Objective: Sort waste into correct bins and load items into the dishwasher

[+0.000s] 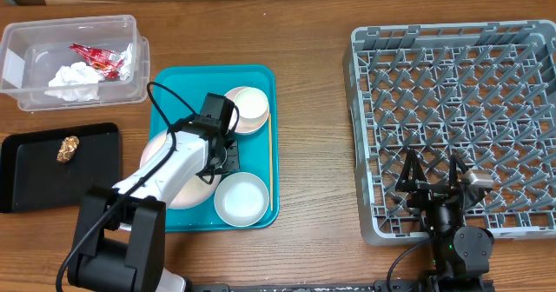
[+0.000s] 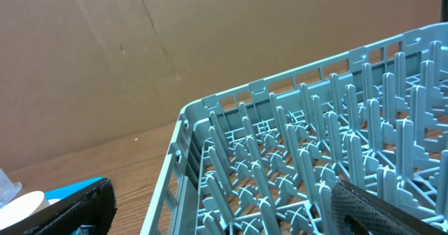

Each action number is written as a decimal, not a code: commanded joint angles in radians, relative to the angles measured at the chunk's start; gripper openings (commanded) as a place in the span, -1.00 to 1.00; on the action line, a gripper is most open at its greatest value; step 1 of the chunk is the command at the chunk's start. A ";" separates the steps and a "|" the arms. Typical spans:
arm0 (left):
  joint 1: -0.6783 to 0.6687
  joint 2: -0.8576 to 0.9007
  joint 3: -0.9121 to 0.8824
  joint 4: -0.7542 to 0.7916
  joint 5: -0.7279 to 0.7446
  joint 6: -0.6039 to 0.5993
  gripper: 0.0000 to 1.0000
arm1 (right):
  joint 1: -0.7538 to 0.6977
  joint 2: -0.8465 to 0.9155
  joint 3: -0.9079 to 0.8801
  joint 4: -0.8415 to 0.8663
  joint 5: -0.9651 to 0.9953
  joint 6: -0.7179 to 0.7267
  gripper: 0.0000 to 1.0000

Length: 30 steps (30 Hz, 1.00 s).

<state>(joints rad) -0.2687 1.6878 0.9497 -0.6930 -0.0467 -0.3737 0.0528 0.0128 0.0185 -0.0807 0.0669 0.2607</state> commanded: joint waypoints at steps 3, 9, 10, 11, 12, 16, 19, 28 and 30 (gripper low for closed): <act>-0.002 0.006 -0.004 -0.001 -0.013 0.001 -0.91 | -0.003 -0.010 -0.010 0.005 -0.002 -0.003 1.00; -0.002 0.004 0.024 -0.026 -0.022 0.001 -0.91 | -0.003 -0.010 -0.010 0.005 -0.002 -0.003 1.00; -0.002 0.004 0.037 -0.039 -0.032 0.000 -0.92 | -0.003 -0.010 -0.010 0.005 -0.002 -0.003 1.00; -0.002 0.004 0.060 -0.064 -0.053 0.000 -0.92 | -0.003 -0.010 -0.010 0.005 -0.002 -0.003 1.00; -0.002 0.004 0.079 -0.085 -0.073 0.001 -0.92 | -0.003 -0.010 -0.010 0.005 -0.002 -0.003 1.00; 0.000 0.004 0.191 -0.188 -0.149 0.001 -0.92 | -0.003 -0.010 -0.010 0.005 -0.002 -0.003 0.99; 0.008 0.004 0.270 -0.245 -0.171 0.001 -0.92 | -0.003 -0.010 -0.010 0.005 -0.002 -0.003 1.00; 0.043 0.005 0.430 -0.325 -0.168 -0.008 -0.91 | -0.003 -0.010 -0.010 0.005 -0.002 -0.003 1.00; 0.046 0.005 0.449 -0.332 -0.167 -0.008 -0.92 | -0.003 -0.010 -0.010 0.005 -0.002 -0.003 1.00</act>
<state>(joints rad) -0.2333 1.6882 1.3449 -1.0164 -0.1841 -0.3740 0.0528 0.0128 0.0185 -0.0799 0.0666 0.2611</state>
